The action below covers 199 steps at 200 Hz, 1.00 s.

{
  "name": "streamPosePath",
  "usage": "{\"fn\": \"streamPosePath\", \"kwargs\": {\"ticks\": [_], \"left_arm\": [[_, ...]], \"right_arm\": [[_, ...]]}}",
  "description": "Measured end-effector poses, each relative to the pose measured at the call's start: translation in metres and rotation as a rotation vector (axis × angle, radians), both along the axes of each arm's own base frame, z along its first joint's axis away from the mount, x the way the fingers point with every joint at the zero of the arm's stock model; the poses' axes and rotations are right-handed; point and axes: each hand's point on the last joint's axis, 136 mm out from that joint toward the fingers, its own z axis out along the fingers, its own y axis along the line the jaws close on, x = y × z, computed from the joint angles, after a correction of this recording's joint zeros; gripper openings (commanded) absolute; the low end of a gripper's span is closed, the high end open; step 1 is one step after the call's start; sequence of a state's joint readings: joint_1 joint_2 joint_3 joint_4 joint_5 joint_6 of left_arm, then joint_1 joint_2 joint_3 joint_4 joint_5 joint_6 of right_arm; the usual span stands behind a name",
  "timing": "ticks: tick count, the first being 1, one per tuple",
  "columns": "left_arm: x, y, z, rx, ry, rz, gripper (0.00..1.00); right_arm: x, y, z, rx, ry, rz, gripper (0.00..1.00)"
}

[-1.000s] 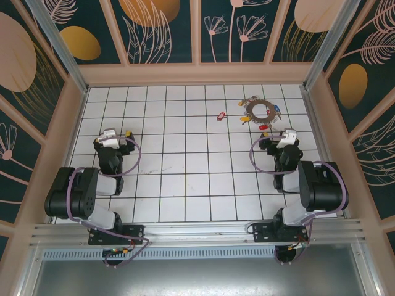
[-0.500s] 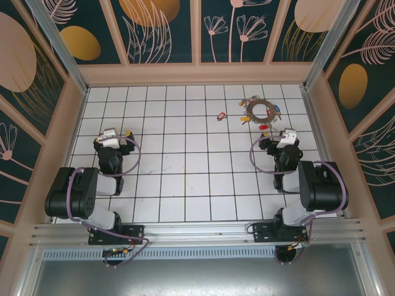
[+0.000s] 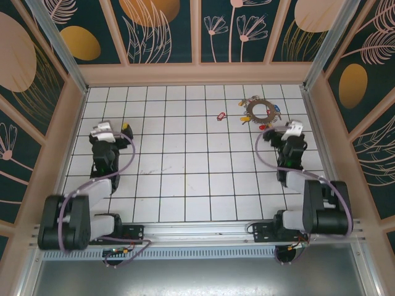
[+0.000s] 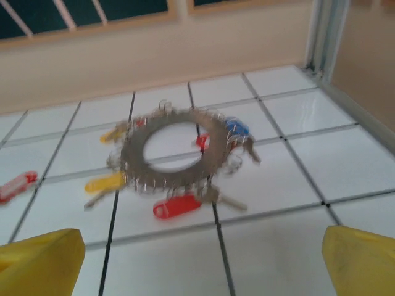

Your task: Put the keys on the keyring

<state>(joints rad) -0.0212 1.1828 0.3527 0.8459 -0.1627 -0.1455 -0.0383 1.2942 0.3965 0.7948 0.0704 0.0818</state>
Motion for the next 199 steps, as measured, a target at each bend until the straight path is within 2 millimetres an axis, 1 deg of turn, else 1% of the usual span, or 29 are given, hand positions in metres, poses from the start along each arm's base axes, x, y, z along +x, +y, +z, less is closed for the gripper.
{"fn": "streamPosePath", "kwargs": {"ticks": [10, 22, 29, 37, 44, 51, 57, 67, 76, 85, 86, 92, 107, 120, 140, 147, 159, 174, 199], "left_arm": [[0.0, -0.001, 0.035, -0.04, -0.053, -0.001, 0.99], [-0.002, 0.0, 0.074, -0.109, -0.1, 0.006, 0.99], [-0.004, 0.002, 0.094, -0.164, -0.116, 0.018, 0.99], [-0.006, 0.005, 0.111, -0.222, -0.117, 0.035, 0.99], [-0.006, 0.005, 0.12, -0.254, -0.103, 0.039, 0.99], [-0.005, 0.005, 0.128, -0.27, -0.074, 0.041, 0.99], [-0.004, 0.004, 0.131, -0.275, -0.044, 0.036, 0.99], [-0.002, 0.0, 0.131, -0.281, -0.002, 0.022, 0.99], [-0.001, -0.004, 0.122, -0.285, 0.038, 0.003, 0.99], [-0.001, -0.009, 0.103, -0.291, 0.099, -0.019, 0.99], [0.0, -0.01, 0.098, -0.292, 0.114, -0.022, 0.99], [0.0, -0.014, 0.082, -0.297, 0.158, -0.034, 0.99], [0.002, -0.021, 0.031, -0.321, 0.321, -0.049, 0.99], [0.002, -0.028, -0.008, -0.35, 0.455, -0.06, 0.99], [-0.001, -0.038, -0.048, -0.391, 0.606, -0.086, 0.99], [-0.003, -0.042, -0.058, -0.404, 0.647, -0.095, 0.99], [-0.004, -0.047, -0.069, -0.424, 0.697, -0.114, 0.99], [-0.004, -0.053, -0.073, -0.442, 0.722, -0.136, 0.99], [-0.004, -0.057, -0.074, -0.456, 0.734, -0.157, 0.99]], "right_arm": [[0.013, -0.007, 0.031, 0.029, -0.025, -0.033, 0.99], [0.03, -0.014, 0.06, 0.072, -0.032, -0.064, 0.99], [0.04, -0.017, 0.072, 0.094, -0.024, -0.075, 0.96], [0.051, -0.02, 0.079, 0.114, -0.003, -0.085, 0.93], [0.061, -0.022, 0.08, 0.129, 0.026, -0.09, 0.92], [0.073, -0.022, 0.077, 0.14, 0.063, -0.088, 0.9], [0.081, -0.022, 0.07, 0.152, 0.1, -0.085, 0.87], [0.094, -0.019, 0.052, 0.17, 0.177, -0.073, 0.81], [0.104, -0.017, 0.032, 0.192, 0.251, -0.067, 0.78], [0.112, -0.015, 0.01, 0.206, 0.325, -0.063, 0.73], [0.114, -0.015, 0.006, 0.206, 0.337, -0.061, 0.72], [0.118, -0.014, -0.007, 0.214, 0.381, -0.063, 0.68], [0.125, -0.014, -0.04, 0.227, 0.49, -0.071, 0.59], [0.129, -0.016, -0.063, 0.242, 0.564, -0.097, 0.59], [0.132, -0.017, -0.09, 0.247, 0.644, -0.111, 0.57], [0.132, -0.017, -0.098, 0.247, 0.667, -0.113, 0.57], [0.132, -0.016, -0.109, 0.247, 0.701, -0.112, 0.57], [0.134, -0.014, -0.121, 0.25, 0.738, -0.099, 0.57], [0.141, -0.012, -0.138, 0.241, 0.785, -0.079, 0.57]]}}
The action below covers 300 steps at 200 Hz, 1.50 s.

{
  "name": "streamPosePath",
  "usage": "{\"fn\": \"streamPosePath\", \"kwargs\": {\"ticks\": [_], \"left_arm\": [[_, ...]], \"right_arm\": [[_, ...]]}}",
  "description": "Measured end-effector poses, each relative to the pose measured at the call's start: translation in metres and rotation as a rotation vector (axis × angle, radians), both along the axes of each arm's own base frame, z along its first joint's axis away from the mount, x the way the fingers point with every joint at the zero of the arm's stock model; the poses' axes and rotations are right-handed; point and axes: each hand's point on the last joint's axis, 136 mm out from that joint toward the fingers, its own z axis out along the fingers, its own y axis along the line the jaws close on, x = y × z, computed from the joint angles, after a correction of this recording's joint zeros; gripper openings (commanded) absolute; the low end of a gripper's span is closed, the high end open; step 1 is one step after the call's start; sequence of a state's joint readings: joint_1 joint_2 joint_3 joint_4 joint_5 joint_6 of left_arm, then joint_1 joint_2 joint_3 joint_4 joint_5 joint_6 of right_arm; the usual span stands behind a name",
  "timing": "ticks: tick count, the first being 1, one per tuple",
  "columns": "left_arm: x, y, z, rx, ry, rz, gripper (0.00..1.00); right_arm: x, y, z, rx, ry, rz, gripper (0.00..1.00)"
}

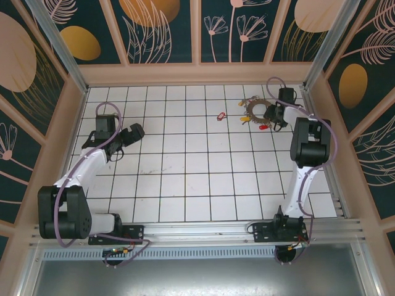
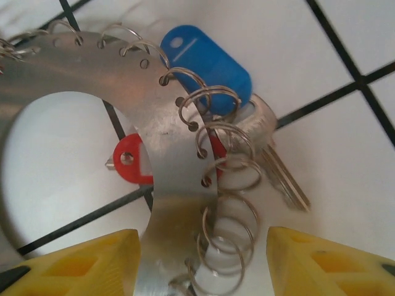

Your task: Put the keys on the keyring

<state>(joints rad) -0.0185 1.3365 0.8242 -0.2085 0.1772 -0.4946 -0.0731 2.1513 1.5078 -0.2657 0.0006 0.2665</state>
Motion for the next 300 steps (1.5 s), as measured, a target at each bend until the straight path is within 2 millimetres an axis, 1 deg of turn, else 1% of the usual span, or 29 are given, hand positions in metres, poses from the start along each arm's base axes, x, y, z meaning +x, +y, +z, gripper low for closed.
{"fn": "streamPosePath", "kwargs": {"ticks": [8, 18, 29, 64, 85, 105, 122, 162, 181, 189, 212, 230, 247, 280, 300], "left_arm": [[0.0, -0.001, 0.0, -0.003, 0.005, -0.003, 0.99], [0.001, -0.001, 0.0, -0.004, 0.007, -0.005, 0.99], [0.001, -0.001, -0.001, -0.002, 0.012, -0.006, 0.99], [-0.001, 0.0, -0.003, 0.003, 0.026, -0.002, 0.99], [-0.002, 0.001, -0.004, 0.005, 0.03, 0.0, 0.99], [-0.002, 0.001, -0.004, 0.006, 0.029, 0.001, 0.99], [-0.001, 0.001, -0.003, 0.006, 0.028, 0.001, 0.99], [-0.001, 0.0, -0.005, 0.003, 0.033, -0.001, 0.99], [-0.001, 0.0, -0.005, 0.0, 0.033, 0.001, 0.99], [0.0, 0.0, -0.004, -0.001, 0.033, 0.0, 0.99], [-0.001, -0.001, -0.005, -0.005, 0.034, 0.002, 0.99], [-0.001, -0.001, -0.005, -0.007, 0.034, 0.002, 0.99], [-0.001, -0.001, -0.004, -0.009, 0.034, 0.002, 0.99], [-0.001, -0.001, -0.005, -0.007, 0.035, 0.004, 0.99], [-0.001, 0.0, -0.004, -0.006, 0.034, 0.004, 0.99]], "right_arm": [[0.002, -0.001, -0.005, -0.01, 0.017, 0.002, 0.57], [0.005, -0.002, -0.002, -0.015, 0.024, 0.004, 0.57], [0.008, -0.004, -0.003, -0.033, 0.027, 0.004, 0.57], [0.006, -0.001, -0.005, -0.103, 0.045, 0.003, 0.57], [-0.005, 0.009, -0.006, -0.134, 0.065, 0.016, 0.56], [-0.027, 0.028, -0.007, -0.143, 0.102, 0.055, 0.56], [-0.051, 0.053, -0.009, -0.141, 0.128, 0.114, 0.54], [-0.106, 0.117, -0.011, -0.155, 0.165, 0.291, 0.54], [-0.135, 0.156, -0.011, -0.169, 0.173, 0.398, 0.55], [-0.151, 0.176, -0.011, -0.174, 0.178, 0.458, 0.55], [-0.191, 0.226, -0.011, -0.176, 0.188, 0.619, 0.56], [-0.222, 0.26, -0.012, -0.168, 0.196, 0.745, 0.56], [-0.245, 0.283, -0.012, -0.163, 0.195, 0.849, 0.56], [-0.276, 0.322, -0.01, -0.136, 0.178, 1.023, 0.56], [-0.301, 0.35, -0.007, -0.099, 0.16, 1.161, 0.57]]}}
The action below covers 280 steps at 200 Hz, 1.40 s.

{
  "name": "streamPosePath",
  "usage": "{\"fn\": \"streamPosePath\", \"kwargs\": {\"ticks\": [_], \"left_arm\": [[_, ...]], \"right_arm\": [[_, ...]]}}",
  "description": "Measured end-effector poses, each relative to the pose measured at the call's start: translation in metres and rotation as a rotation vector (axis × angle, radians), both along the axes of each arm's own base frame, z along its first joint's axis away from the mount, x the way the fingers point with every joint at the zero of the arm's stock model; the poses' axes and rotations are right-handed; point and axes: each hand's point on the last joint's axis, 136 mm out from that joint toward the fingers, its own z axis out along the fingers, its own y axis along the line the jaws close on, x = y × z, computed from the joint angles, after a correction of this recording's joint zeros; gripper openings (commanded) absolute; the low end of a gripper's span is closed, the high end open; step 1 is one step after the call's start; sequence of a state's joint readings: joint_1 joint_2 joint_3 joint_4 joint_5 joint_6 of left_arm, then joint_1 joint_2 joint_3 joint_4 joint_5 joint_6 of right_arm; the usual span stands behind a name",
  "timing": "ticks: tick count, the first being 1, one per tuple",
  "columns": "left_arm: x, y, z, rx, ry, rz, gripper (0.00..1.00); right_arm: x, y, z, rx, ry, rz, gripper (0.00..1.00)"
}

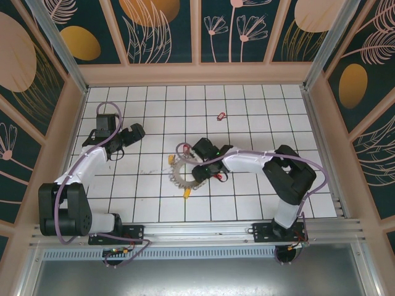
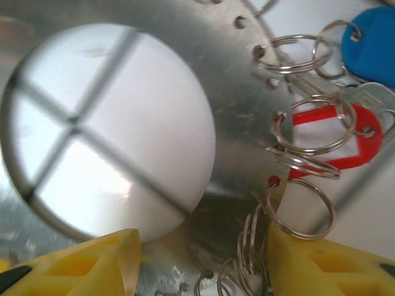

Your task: Put the keys on the keyring

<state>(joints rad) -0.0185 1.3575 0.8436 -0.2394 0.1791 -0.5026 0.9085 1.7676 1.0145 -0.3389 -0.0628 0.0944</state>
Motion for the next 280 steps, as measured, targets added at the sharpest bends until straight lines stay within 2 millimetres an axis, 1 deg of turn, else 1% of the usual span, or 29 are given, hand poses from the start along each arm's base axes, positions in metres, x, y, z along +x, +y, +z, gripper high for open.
{"fn": "streamPosePath", "kwargs": {"ticks": [9, 19, 31, 42, 58, 71, 79, 88, 100, 109, 129, 142, 160, 168, 188, 201, 219, 242, 255, 280], "left_arm": [[0.0, 0.0, 0.0, 0.0, -0.001, 0.0, 0.99], [0.001, 0.0, 0.001, 0.0, -0.004, 0.0, 0.99], [0.001, 0.0, 0.001, -0.001, -0.01, 0.0, 0.99], [0.0, -0.001, 0.002, -0.003, -0.018, -0.002, 0.99], [-0.002, -0.002, 0.005, -0.011, -0.037, -0.003, 0.99], [-0.003, -0.003, 0.009, -0.02, -0.062, -0.008, 0.99], [-0.003, -0.004, 0.012, -0.026, -0.076, -0.007, 0.99], [-0.003, -0.004, 0.016, -0.029, -0.094, -0.005, 0.99], [-0.002, -0.004, 0.021, -0.033, -0.113, -0.002, 0.99], [0.0, -0.004, 0.024, -0.035, -0.125, 0.0, 0.99], [0.001, -0.004, 0.026, -0.037, -0.135, 0.002, 0.99], [0.001, -0.004, 0.026, -0.038, -0.136, 0.002, 0.99], [0.001, -0.004, 0.025, -0.038, -0.134, 0.002, 0.99], [0.001, -0.004, 0.025, -0.038, -0.132, 0.002, 0.99], [0.002, -0.004, 0.025, -0.038, -0.132, 0.003, 0.99], [0.002, -0.004, 0.025, -0.038, -0.132, 0.003, 0.99], [0.002, -0.004, 0.025, -0.038, -0.136, 0.003, 0.99], [0.002, -0.004, 0.025, -0.038, -0.136, 0.002, 0.99], [0.002, -0.004, 0.025, -0.038, -0.136, 0.002, 0.99], [0.002, -0.004, 0.025, -0.038, -0.144, 0.002, 0.99]], "right_arm": [[-0.011, 0.011, 0.002, 0.024, 0.006, 0.059, 0.57], [-0.018, 0.019, 0.006, 0.048, 0.006, 0.106, 0.57], [-0.019, 0.023, 0.016, 0.078, -0.009, 0.132, 0.58], [-0.016, 0.025, 0.031, 0.117, -0.037, 0.14, 0.58], [-0.007, 0.023, 0.059, 0.189, -0.088, 0.128, 0.57], [0.005, 0.018, 0.082, 0.25, -0.128, 0.097, 0.51], [0.014, 0.013, 0.095, 0.29, -0.144, 0.059, 0.5], [0.025, 0.007, 0.105, 0.325, -0.156, 0.018, 0.49], [0.038, -0.001, 0.111, 0.352, -0.163, -0.032, 0.48], [0.043, -0.005, 0.11, 0.359, -0.154, -0.061, 0.45], [0.04, -0.003, 0.1, 0.361, -0.105, -0.075, 0.4], [0.038, -0.001, 0.088, 0.349, -0.061, -0.092, 0.37], [0.039, 0.001, 0.067, 0.31, 0.021, -0.177, 0.37], [0.04, 0.001, 0.061, 0.298, 0.051, -0.226, 0.38], [0.036, 0.003, 0.058, 0.294, 0.085, -0.3, 0.43], [0.031, 0.008, 0.061, 0.298, 0.082, -0.291, 0.42], [0.026, 0.011, 0.063, 0.293, 0.067, -0.238, 0.39], [0.023, 0.007, 0.058, 0.241, 0.032, -0.13, 0.37], [0.021, 0.008, 0.056, 0.211, -0.008, -0.026, 0.37], [0.013, 0.01, 0.053, 0.184, -0.106, 0.228, 0.41]]}}
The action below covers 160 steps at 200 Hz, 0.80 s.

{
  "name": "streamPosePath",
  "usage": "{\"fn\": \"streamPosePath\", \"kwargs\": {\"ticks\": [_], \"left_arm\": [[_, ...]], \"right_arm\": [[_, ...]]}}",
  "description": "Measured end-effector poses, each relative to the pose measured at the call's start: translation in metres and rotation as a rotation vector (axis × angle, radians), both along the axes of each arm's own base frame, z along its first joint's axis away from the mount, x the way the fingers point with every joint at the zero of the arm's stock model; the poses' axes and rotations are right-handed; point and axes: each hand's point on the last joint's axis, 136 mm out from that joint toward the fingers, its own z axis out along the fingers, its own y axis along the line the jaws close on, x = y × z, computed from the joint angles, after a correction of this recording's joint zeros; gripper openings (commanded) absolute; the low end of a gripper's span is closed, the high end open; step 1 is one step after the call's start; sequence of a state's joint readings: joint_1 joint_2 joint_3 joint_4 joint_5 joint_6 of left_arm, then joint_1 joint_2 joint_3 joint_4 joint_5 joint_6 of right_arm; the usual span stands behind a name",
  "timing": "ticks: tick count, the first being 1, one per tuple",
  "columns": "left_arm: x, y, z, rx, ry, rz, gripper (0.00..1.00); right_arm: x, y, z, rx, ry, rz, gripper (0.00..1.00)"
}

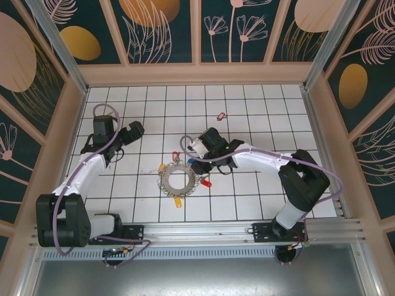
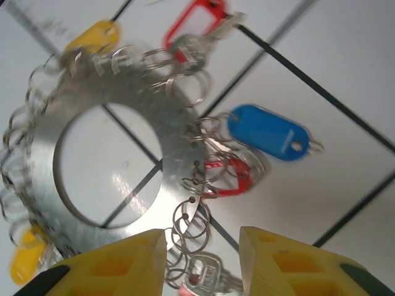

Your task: Put the keys on the keyring

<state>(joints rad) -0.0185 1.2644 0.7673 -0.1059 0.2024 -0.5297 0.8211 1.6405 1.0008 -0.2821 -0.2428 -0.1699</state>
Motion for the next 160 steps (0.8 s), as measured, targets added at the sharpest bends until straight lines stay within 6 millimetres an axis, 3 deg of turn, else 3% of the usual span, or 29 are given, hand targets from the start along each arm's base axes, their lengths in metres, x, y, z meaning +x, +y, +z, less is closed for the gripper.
{"fn": "streamPosePath", "kwargs": {"ticks": [34, 57, 98, 122, 147, 160], "left_arm": [[-0.005, 0.0, 0.002, -0.001, -0.027, 0.0, 0.99], [-0.004, 0.0, 0.005, -0.001, -0.045, 0.0, 0.99], [-0.003, 0.0, 0.005, -0.001, -0.049, 0.0, 0.99], [-0.003, 0.0, 0.004, -0.001, -0.046, 0.0, 0.99], [-0.003, 0.0, 0.004, -0.001, -0.046, 0.0, 0.99], [-0.003, 0.0, 0.004, -0.001, -0.046, 0.0, 0.99]], "right_arm": [[-0.021, -0.014, -0.017, -0.026, -0.125, 0.319, 0.42], [-0.012, -0.018, -0.018, -0.032, -0.2, 0.427, 0.42], [-0.002, -0.006, -0.028, -0.045, -0.263, 0.555, 0.42], [0.005, 0.002, -0.036, -0.052, -0.266, 0.603, 0.39], [0.007, 0.006, -0.048, -0.066, -0.26, 0.639, 0.24], [0.006, 0.005, -0.05, -0.068, -0.253, 0.65, 0.22]]}}
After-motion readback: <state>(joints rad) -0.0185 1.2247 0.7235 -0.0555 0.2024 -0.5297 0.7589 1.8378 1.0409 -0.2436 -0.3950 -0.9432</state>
